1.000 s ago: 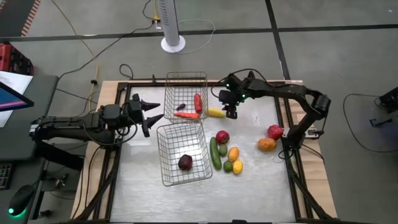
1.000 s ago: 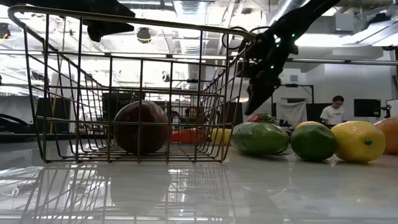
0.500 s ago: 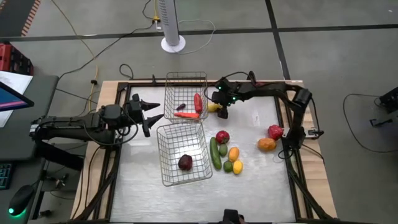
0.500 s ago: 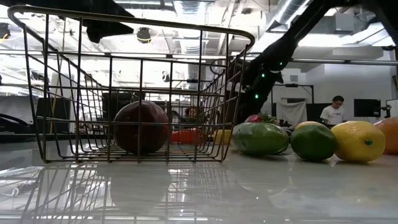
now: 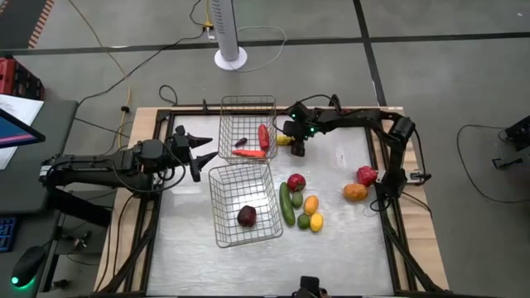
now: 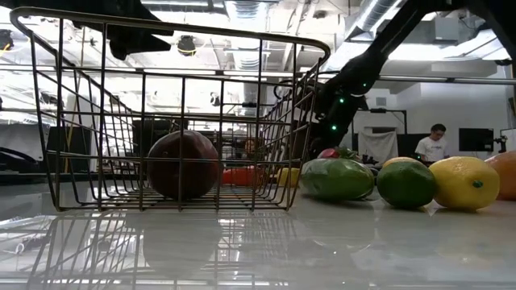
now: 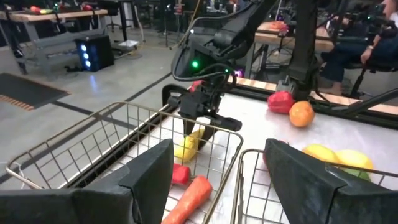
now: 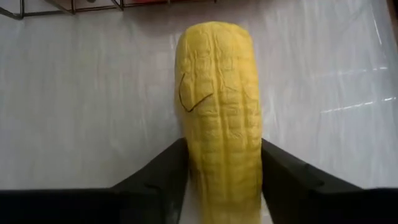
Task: Sort produce into baskets
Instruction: Put the yellow corn into the top basket
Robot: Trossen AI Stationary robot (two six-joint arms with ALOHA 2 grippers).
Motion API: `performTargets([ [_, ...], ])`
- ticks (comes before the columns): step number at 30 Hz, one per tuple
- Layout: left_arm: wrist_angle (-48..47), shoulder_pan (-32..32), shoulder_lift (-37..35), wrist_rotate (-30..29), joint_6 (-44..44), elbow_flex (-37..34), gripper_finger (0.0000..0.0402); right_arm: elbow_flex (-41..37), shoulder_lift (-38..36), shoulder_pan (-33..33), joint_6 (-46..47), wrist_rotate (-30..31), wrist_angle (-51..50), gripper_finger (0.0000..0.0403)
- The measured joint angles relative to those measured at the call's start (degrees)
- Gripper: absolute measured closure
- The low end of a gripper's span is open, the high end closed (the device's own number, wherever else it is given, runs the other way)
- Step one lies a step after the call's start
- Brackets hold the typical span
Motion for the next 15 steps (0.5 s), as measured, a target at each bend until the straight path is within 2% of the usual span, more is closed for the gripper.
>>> performTargets([
  [5,0.0,0.0,0.0,0.02,-1.04,0.0,0.0162,0.02,-0.01,0.0,0.26,0.43,-0.3,0.0256],
  [9,0.0,0.0,0.0,0.04,-1.19,0.0,0.0162,0.15,-1.15,0.07,0.25,5.21,-2.89,0.0256],
  [15,0.16,0.0,0.0,0.02,-0.54,0.0,0.0162,2.32,-6.89,0.23,0.3,13.69,-11.06,0.0223],
])
